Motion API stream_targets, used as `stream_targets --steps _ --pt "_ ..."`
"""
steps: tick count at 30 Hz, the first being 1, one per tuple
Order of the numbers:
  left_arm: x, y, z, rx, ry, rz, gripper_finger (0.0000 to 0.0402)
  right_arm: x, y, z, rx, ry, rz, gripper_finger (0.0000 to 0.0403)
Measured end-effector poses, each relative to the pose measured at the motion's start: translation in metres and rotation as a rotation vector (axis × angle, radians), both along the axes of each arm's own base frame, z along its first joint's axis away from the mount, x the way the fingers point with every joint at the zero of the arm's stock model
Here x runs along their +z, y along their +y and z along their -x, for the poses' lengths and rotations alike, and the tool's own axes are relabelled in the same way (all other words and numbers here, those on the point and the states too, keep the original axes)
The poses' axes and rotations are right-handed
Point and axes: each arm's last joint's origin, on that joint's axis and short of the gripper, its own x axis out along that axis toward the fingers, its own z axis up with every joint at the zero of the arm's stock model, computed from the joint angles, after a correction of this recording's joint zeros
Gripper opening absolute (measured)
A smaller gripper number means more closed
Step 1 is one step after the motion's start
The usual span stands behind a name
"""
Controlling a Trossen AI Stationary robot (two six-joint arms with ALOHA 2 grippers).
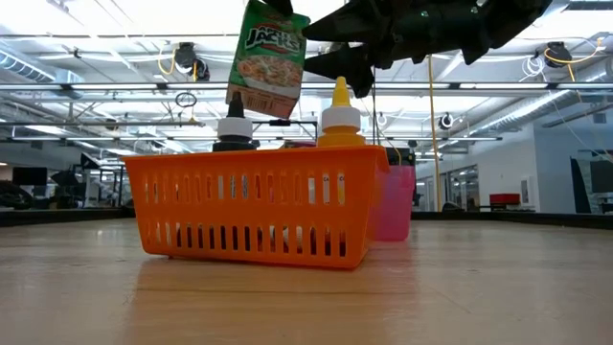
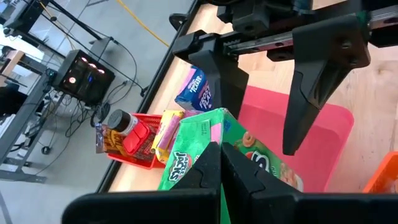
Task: Pick & Place Kitchen Items
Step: Put the green cereal box into the pink bin
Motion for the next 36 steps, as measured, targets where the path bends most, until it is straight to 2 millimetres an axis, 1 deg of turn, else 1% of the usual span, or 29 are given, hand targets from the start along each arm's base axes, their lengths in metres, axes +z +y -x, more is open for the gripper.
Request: stream_targets --steps 4,8,13,21,24,26,29,31,34,36 --pt "0.0 0.0 0.0 0.002 -0.002 0.003 0.0 0.0 0.0 0.0 -0.004 0.002 0.001 0.0271" --pt "0.0 0.0 0.0 0.0 -0.002 0.005 0.0 -0.003 0.0 0.0 -0.002 0.028 0.014 0.0283" --pt "0.0 -0.002 0.001 -0.001 -0.002 0.006 0.0 -0.004 -0.005 0.001 -0.035 0.038 0.044 0.0286" --pt "0.0 -0.006 0.002 -0.01 -0.005 0.013 0.0 -0.002 -0.007 0.0 -0.042 0.022 0.006 0.029" --pt "0.0 -0.006 0.002 -0.009 -0.009 0.015 0.0 0.0 -0.007 0.0 -0.041 0.002 0.006 0.0288" --pt "0.0 -0.006 0.001 -0.013 -0.018 0.016 0.0 0.002 -0.006 0.0 -0.01 -0.024 0.0 0.0286" --pt "-0.002 -0.01 -0.006 -0.044 -0.032 0.001 0.0 0.002 -0.004 -0.005 0.034 -0.075 -0.008 0.0283" --pt "-0.006 -0.012 -0.011 -0.076 -0.014 -0.023 0.0 -0.001 -0.004 -0.005 0.035 -0.059 -0.008 0.0278" --pt "-0.011 -0.012 -0.015 -0.09 0.011 -0.047 0.0 -0.003 -0.007 -0.005 0.023 -0.033 -0.008 0.0263" --pt "-0.011 -0.011 -0.015 -0.086 0.014 -0.047 0.0 -0.005 -0.007 -0.005 0.023 -0.017 -0.014 0.0244"
